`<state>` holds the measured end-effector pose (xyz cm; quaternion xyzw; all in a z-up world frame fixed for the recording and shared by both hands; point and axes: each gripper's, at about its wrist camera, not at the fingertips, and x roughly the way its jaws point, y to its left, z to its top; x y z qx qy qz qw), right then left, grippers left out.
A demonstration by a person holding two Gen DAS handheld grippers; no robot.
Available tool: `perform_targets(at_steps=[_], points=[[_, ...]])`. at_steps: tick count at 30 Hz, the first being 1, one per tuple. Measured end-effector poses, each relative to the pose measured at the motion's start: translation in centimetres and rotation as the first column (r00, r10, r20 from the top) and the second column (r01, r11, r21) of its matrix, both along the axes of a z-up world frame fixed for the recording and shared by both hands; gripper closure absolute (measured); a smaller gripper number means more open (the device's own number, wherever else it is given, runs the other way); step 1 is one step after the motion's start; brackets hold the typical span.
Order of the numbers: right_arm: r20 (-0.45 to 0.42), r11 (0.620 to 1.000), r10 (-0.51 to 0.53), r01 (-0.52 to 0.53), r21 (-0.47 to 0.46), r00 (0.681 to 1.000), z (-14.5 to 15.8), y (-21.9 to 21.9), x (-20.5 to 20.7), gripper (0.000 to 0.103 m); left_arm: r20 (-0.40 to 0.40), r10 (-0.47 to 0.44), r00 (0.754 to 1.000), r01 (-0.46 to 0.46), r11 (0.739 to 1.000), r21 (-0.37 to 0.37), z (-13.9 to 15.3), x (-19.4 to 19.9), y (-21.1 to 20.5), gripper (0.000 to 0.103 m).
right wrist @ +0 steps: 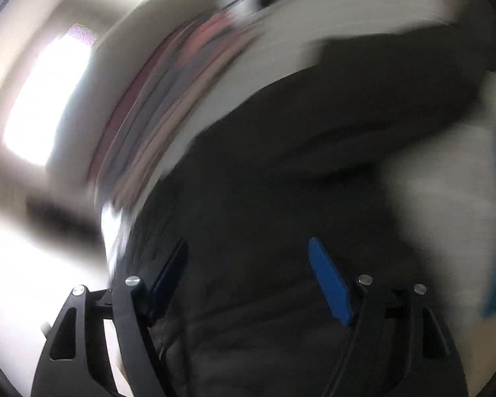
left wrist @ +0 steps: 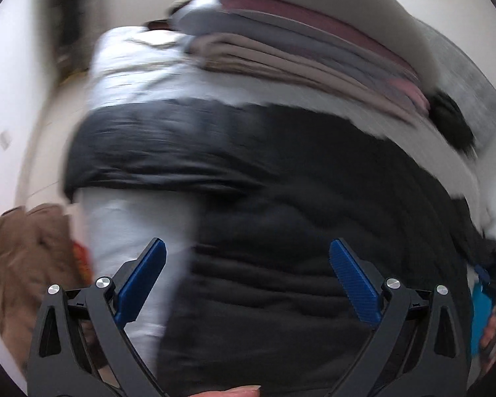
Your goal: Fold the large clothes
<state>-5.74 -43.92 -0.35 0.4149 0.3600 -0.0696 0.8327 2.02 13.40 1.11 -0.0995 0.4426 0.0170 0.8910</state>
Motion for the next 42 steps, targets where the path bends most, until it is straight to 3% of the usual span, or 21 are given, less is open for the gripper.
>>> perform_targets(at_steps=[5, 11, 19, 25, 29, 34, 42], points=[[0.032, 0.967, -0.249, 0.247, 0.058, 0.968, -0.8, -9.8, -6.2, 0.03, 0.007, -0.153, 0.988, 0.152, 0.985, 0.084, -0.8, 0.8, -8.6, 0.007], [0.052, 0.935, -0.353, 0.351, 0.046, 0.934, -1.7, -13.7, -7.0, 0.026, 0.001, -0.215, 0.977, 0.212, 0.966, 0.148, -1.8, 1.3, -14.2, 0.007], [-0.011, 0.909, -0.412, 0.41, -0.075, 0.911, -3.6, -16.2, -1.9, 0.026, 0.032, -0.236, 0.971, 0.221, 0.945, 0.243, -1.7, 1.8, -16.8, 0.007], [-0.022, 0.892, -0.446, 0.442, -0.096, 0.895, -5.0, -18.1, 1.7, 0.026, 0.037, -0.257, 0.966, 0.235, 0.927, 0.292, -1.9, 2.3, -18.1, 0.007], [0.014, 0.873, -0.48, 0.48, -0.089, 0.877, -4.8, -19.3, 2.9, 0.026, 0.048, -0.271, 0.961, 0.24, 0.91, 0.339, -2.0, 2.0, -18.7, 0.007], [0.065, 0.878, -0.472, 0.475, -0.052, 0.879, -4.3, -20.2, 3.2, 0.026, 0.044, -0.278, 0.96, 0.245, 0.901, 0.359, -2.1, 1.9, -18.8, 0.007], [0.127, 0.875, -0.471, 0.481, -0.058, 0.873, -3.0, -20.1, 2.7, 0.026, 0.047, -0.271, 0.961, 0.237, 0.903, 0.358, -2.0, 1.8, -18.5, 0.007]])
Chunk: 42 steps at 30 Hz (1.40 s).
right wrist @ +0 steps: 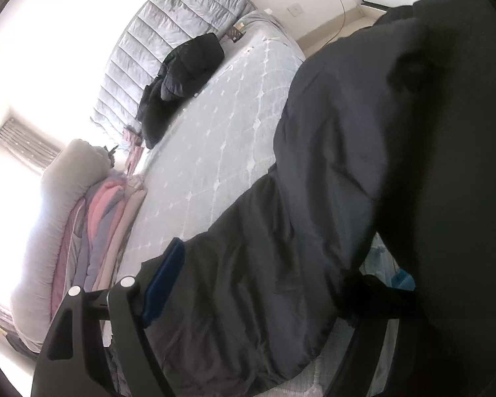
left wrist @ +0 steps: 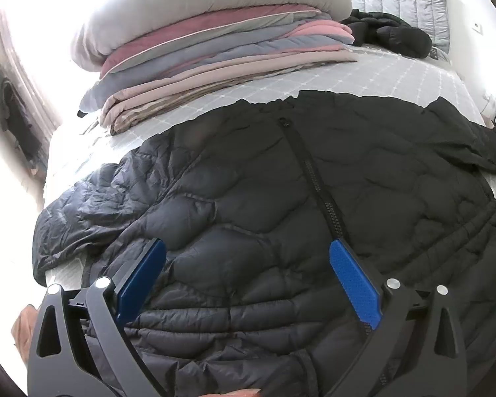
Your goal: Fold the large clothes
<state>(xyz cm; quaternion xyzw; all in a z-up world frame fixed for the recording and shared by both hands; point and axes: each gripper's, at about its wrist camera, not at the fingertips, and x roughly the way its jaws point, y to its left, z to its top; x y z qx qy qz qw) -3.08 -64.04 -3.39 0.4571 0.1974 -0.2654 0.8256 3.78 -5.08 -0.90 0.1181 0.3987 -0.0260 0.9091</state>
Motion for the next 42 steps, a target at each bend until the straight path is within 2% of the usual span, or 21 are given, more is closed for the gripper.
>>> perform_targets(at_steps=[27, 36, 37, 39, 42], points=[[0.008, 1.0, 0.0, 0.0, 0.03, 1.0, -0.6, -0.5, -1.0, 0.026, 0.046, -0.008, 0.999, 0.009, 1.0, -0.011, 1.0, -0.6, 0.3, 0.007], [0.061, 0.999, 0.007, -0.01, 0.046, 0.998, -0.7, -0.9, -1.3, 0.027, 0.015, -0.007, 1.0, 0.008, 0.998, -0.064, 0.9, -0.3, 0.6, 0.007], [0.064, 0.999, 0.011, -0.014, 0.041, 0.998, -0.6, -0.9, -1.3, 0.027, 0.012, -0.005, 1.0, 0.006, 0.998, -0.069, 0.9, -0.3, 0.8, 0.007], [0.068, 0.999, 0.019, -0.021, 0.033, 0.998, -0.4, -0.7, -1.2, 0.038, 0.01, 0.001, 1.0, 0.0, 0.997, -0.077, 0.9, -0.3, 1.0, 0.007], [0.085, 0.999, 0.028, -0.03, 0.018, 0.996, 0.1, -0.5, -1.3, 0.046, 0.005, 0.009, 1.0, -0.008, 0.996, -0.09, 1.0, -0.2, 1.4, 0.007]])
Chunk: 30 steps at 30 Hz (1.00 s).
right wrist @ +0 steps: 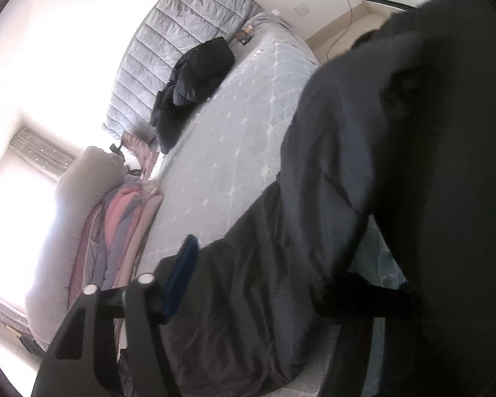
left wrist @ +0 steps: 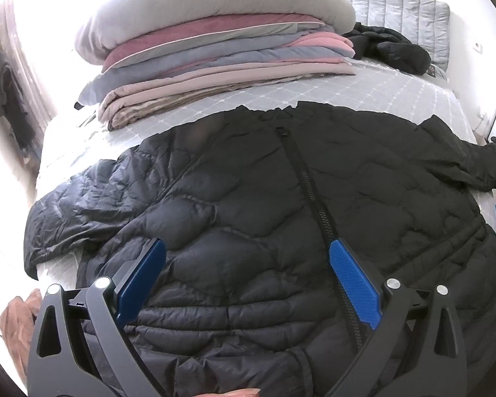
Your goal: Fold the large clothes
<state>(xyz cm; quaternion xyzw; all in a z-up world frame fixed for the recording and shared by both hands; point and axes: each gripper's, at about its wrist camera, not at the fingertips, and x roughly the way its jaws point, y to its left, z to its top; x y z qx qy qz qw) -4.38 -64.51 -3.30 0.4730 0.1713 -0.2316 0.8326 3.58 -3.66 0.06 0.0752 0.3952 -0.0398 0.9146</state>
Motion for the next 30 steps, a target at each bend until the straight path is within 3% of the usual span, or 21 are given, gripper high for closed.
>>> perform_targets(at_steps=[9, 15, 20, 23, 26, 30], points=[[0.093, 0.995, 0.057, -0.049, -0.087, 0.994, 4.4, 2.3, 0.8, 0.047, -0.009, 0.017, 1.0, -0.017, 1.0, -0.015, 0.1, 0.0, 0.9, 0.007], [0.155, 0.975, 0.171, -0.144, -0.172, 0.973, 8.8, 6.8, 3.5, 0.047, -0.005, 0.031, 1.0, -0.031, 0.999, -0.028, 0.5, -0.3, 2.0, 0.007], [0.2, 0.937, 0.312, -0.265, -0.228, 0.929, 12.5, 12.9, 8.0, 0.047, -0.002, 0.057, 0.998, -0.057, 0.997, -0.054, 1.1, -0.4, 3.4, 0.007], [0.212, 0.897, 0.415, -0.359, -0.258, 0.885, 13.8, 18.4, 11.7, 0.047, -0.007, 0.069, 0.998, -0.07, 0.994, -0.082, 1.4, -0.4, 4.3, 0.007], [0.199, 0.856, 0.499, -0.444, -0.266, 0.843, 13.4, 23.5, 14.9, 0.047, -0.002, 0.085, 0.996, -0.084, 0.992, -0.097, 1.9, -0.6, 5.5, 0.007], [0.124, 0.782, 0.609, -0.566, -0.261, 0.783, 10.4, 31.5, 19.5, 0.047, 0.0, 0.103, 0.995, -0.103, 0.988, -0.12, 2.3, -0.7, 7.0, 0.007]])
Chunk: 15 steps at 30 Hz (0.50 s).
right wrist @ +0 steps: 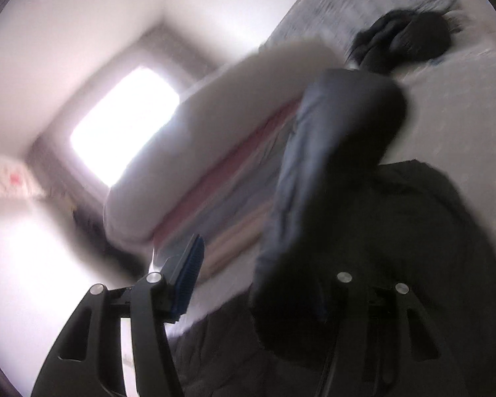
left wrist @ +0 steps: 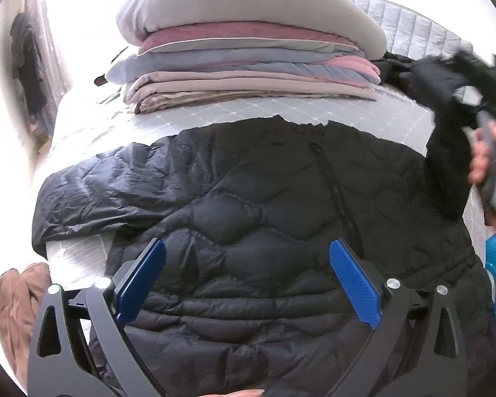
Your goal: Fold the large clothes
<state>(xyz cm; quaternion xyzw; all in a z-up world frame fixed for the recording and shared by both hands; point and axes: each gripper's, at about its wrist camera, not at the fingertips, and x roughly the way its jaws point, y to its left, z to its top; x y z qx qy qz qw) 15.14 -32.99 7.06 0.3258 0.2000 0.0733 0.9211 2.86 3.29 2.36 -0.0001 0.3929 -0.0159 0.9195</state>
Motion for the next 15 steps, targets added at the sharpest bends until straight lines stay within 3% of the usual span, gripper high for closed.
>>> perform_targets(at_steps=[2, 5, 8, 11, 13, 15], points=[[-0.079, 0.997, 0.057, -0.06, -0.042, 0.995, -2.7, 4.1, 2.2, 0.047, -0.001, 0.014, 1.0, -0.014, 1.0, -0.017, 0.2, 0.0, 0.9, 0.007], [-0.224, 0.985, 0.109, -0.135, -0.104, 0.969, -7.1, 8.6, 4.5, 0.022, -0.003, 0.027, 1.0, -0.027, 0.999, -0.041, 0.6, -0.1, 1.7, 0.007], [-0.448, 0.964, 0.16, -0.237, -0.12, 0.88, -13.1, 12.5, 6.6, 0.021, -0.004, 0.039, 0.999, -0.039, 0.997, -0.059, 0.8, -0.1, 2.5, 0.007], [-0.44, 0.944, 0.19, -0.287, -0.163, 0.877, -13.4, 14.0, 6.2, 0.016, -0.006, 0.045, 0.999, -0.045, 0.997, -0.068, 0.9, -0.2, 3.0, 0.007], [-0.445, 0.938, 0.222, -0.314, -0.144, 0.867, -12.9, 14.3, 5.7, 0.016, -0.009, 0.046, 0.999, -0.047, 0.996, -0.077, 0.9, -0.2, 3.2, 0.007], [-0.382, 0.942, 0.238, -0.308, -0.133, 0.893, -11.1, 13.3, 4.2, 0.016, -0.012, 0.049, 0.999, -0.05, 0.995, -0.081, 0.9, -0.2, 3.4, 0.007]])
